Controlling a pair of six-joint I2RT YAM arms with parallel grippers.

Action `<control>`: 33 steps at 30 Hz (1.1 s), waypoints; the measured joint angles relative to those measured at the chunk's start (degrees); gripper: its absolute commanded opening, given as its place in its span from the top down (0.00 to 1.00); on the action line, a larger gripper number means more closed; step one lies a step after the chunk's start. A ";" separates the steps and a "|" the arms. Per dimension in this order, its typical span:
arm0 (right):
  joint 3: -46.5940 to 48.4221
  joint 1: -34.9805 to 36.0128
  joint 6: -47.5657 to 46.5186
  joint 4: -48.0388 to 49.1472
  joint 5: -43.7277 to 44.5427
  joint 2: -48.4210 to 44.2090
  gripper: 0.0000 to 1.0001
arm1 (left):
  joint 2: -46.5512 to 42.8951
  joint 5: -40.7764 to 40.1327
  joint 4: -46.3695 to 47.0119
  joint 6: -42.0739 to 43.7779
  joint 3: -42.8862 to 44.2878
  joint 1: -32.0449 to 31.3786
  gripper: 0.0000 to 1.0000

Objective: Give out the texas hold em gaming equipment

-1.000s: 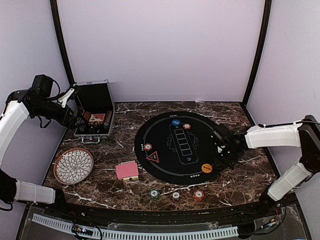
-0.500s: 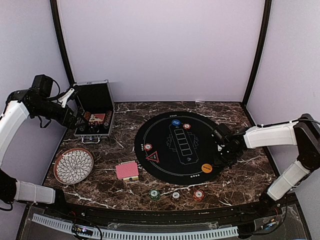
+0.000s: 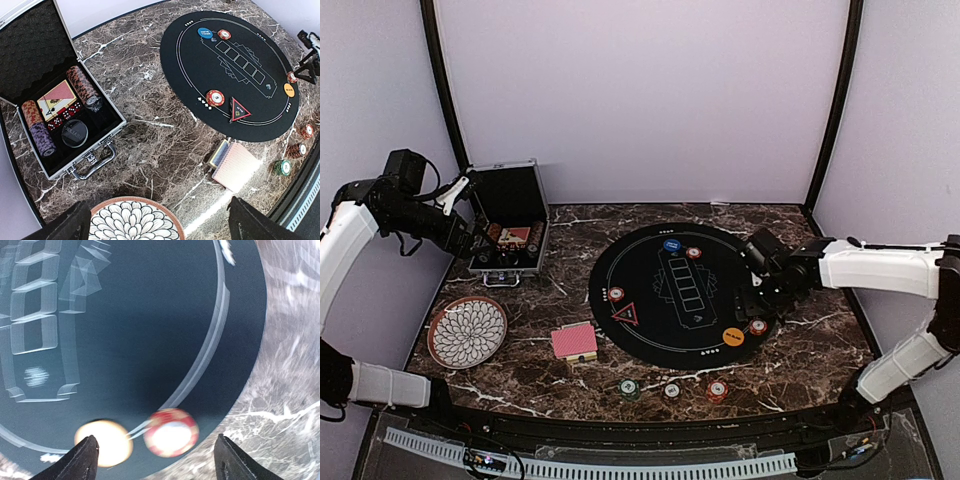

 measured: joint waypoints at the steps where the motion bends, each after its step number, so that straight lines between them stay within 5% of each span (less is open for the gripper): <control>1: 1.57 2.01 -0.48 -1.05 0.63 -0.61 0.17 | 0.00 0.00 0.00 0.00 0.00 0.00 0.01; 15: 12.11 30.40 -8.59 -6.78 -8.46 2.58 0.14 | 0.00 -0.09 -0.11 0.15 0.00 0.00 0.01; 33: 14.82 35.15 -15.04 -3.65 -17.16 13.75 0.28 | 0.00 -0.13 -1.01 0.15 0.04 0.00 0.01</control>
